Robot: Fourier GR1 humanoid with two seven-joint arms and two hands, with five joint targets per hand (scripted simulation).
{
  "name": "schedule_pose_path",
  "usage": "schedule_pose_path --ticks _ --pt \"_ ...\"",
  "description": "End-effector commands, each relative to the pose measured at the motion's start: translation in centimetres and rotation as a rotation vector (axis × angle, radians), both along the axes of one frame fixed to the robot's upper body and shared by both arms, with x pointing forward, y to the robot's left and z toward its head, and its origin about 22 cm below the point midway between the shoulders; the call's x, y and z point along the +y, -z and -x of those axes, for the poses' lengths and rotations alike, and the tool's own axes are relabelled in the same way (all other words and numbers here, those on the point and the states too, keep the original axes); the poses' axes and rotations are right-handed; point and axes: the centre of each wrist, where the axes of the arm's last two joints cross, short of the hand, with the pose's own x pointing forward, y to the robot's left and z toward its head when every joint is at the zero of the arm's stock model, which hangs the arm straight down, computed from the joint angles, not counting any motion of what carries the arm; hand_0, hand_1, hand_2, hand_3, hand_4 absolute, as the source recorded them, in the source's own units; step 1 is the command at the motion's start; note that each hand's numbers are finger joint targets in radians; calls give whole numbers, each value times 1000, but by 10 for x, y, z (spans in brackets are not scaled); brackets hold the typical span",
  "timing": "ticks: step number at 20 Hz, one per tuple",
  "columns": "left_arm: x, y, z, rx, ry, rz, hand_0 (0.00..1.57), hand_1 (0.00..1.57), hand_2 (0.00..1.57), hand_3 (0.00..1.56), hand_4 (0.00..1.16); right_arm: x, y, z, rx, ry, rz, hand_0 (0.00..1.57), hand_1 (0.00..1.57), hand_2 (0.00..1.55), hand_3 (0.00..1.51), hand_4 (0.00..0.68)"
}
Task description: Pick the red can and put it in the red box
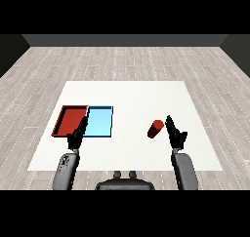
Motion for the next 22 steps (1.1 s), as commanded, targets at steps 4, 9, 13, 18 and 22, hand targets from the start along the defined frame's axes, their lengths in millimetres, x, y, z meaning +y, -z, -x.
schedule_pose_path --ticks 4,9,13,18,22 --pt "-2 -3 -3 -23 -9 27 0 0 0 0 0 -101 -10 27 -52 -3 7 0 0 0 0 0" --pt "-11 -34 -8 -452 -1 166 0 0 0 0 0 -122 -29 32 -361 -80 -65 0 0 0 0 0" --pt "2 -12 -11 -482 21 174 0 0 0 0 0 -161 -17 38 -367 -112 -121 0 0 0 0 0" --pt "-3 4 20 -477 28 169 0 0 0 0 0 -171 -7 33 -385 -103 -96 0 0 0 0 0" --pt "-1 -10 3 -499 16 172 0 0 0 0 0 -177 6 47 -377 -113 -76 0 0 0 0 0"
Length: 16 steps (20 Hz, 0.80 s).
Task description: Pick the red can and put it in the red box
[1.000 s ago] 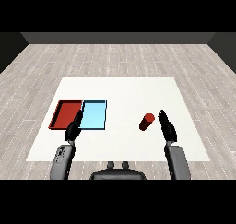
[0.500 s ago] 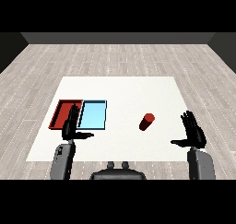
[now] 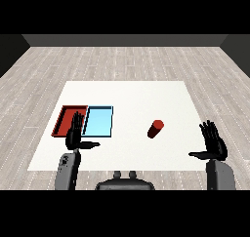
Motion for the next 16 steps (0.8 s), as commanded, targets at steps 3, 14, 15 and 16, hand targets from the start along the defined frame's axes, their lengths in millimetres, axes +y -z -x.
schedule_pose_path --ticks 3,14,15,16 --pt "-8 -5 0 -11 4 1 0 0 0 0 0 -18 -11 -23 4 -28 -15 0 0 0 0 0" --pt "-2 8 5 -5 4 10 0 0 0 0 0 19 14 -45 43 -23 16 0 0 0 0 0" --pt "0 -4 15 -13 -16 49 0 0 0 0 0 42 -3 -59 66 -29 -9 0 0 0 0 0" --pt "9 -6 -3 -22 -1 36 0 0 0 0 0 31 -1 -46 58 -55 -19 0 0 0 0 0"
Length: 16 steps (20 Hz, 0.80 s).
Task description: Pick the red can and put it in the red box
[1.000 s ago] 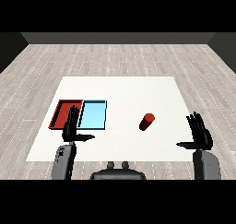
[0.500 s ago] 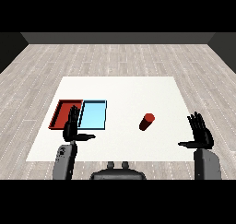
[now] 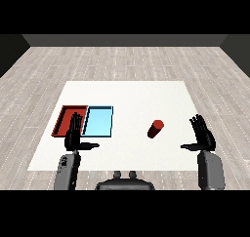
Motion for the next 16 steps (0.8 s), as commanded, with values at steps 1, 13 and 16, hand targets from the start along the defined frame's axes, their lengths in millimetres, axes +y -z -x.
schedule_pose_path --ticks 1,13,16 --pt "7 5 -2 -16 -2 7 0 0 0 0 0 5 -9 -28 20 -26 -13 0 0 0 0 0" --pt "-1 -8 0 3 -32 11 0 0 0 0 0 46 47 -30 116 -55 -149 0 0 0 0 0" --pt "-3 12 5 7 -18 15 0 0 0 0 0 50 49 -55 107 -43 -140 0 0 0 0 0"
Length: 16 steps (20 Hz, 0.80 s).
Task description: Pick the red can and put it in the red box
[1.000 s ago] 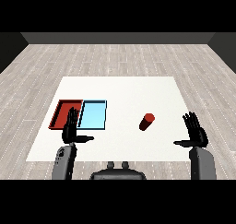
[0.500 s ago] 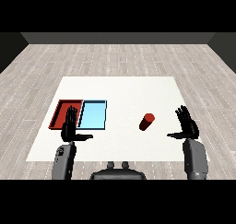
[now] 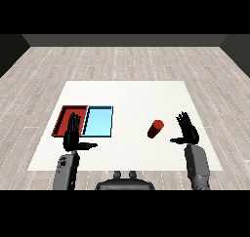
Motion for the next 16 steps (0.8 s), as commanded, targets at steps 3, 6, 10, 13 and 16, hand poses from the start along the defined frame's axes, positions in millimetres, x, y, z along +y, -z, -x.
schedule_pose_path --ticks 3,6,10,13,16 --pt "-10 -11 -6 24 0 11 0 0 0 0 0 19 4 9 25 -35 -10 0 0 0 0 0" --pt "-8 -11 -3 2 -17 6 0 0 0 0 0 32 16 -6 32 -22 -51 0 0 0 0 0" --pt "-13 -1 2 -1 -9 -4 0 0 0 0 0 26 38 5 30 -20 -83 0 0 0 0 0" --pt "-5 6 -8 -12 -13 8 0 0 0 0 0 53 33 -12 66 -64 -66 0 0 0 0 0" --pt "-20 4 16 -11 14 -2 0 0 0 0 0 39 33 -2 80 -45 -96 0 0 0 0 0"
